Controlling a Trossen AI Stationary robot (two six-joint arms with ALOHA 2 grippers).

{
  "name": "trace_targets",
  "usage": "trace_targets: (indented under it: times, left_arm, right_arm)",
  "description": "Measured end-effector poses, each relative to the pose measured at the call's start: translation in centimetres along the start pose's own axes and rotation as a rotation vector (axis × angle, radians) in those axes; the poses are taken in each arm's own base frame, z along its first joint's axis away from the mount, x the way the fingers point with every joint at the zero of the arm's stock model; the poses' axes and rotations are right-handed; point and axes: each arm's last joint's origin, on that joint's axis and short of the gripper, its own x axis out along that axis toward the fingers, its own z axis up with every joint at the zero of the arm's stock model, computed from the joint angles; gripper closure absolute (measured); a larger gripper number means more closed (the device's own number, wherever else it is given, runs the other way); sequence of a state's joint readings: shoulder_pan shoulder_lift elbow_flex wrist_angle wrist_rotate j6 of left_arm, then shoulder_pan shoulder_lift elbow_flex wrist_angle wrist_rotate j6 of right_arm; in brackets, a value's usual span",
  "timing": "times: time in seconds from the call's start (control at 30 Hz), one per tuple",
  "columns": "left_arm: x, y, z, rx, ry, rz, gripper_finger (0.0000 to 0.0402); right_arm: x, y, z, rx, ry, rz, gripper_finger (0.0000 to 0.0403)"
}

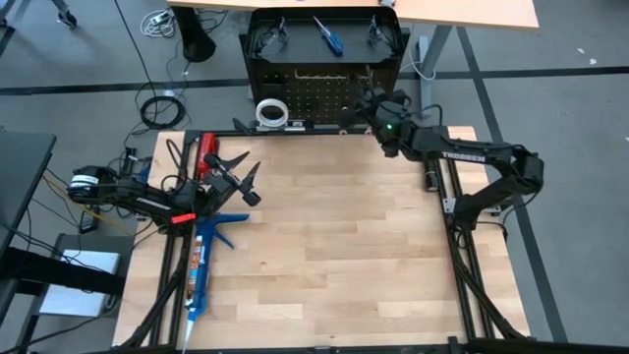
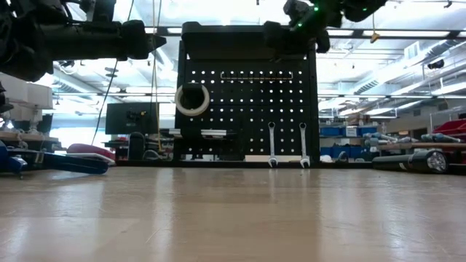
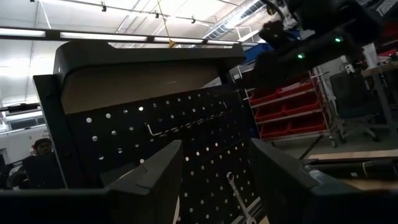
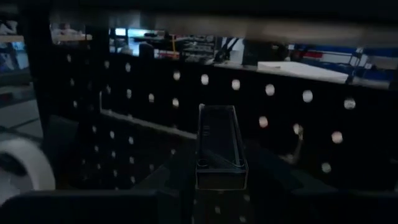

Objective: Hang tools onto peg board
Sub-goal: Put the black utility knife blade dispenser onto the black pegboard

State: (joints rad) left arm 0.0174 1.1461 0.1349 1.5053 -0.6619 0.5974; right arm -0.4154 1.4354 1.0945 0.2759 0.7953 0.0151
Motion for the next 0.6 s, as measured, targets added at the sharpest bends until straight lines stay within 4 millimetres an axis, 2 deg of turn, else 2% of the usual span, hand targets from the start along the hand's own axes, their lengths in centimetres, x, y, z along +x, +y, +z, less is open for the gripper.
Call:
trace_targets:
  times: [0.3,0.6]
  left_arm:
    - [0.0,0.0,0.0,0.001,0.001,0.0,0.0209]
    - [0.0,0.0,0.1,-0.011,-0.007,0.003,0.0209]
  right_arm:
    - [1.6,0.1,0.9,0.082,-0.015,-0.085,0.0286]
    - [2.2,-1.0,0.2,0.143,0.021,-0.192,0.0286]
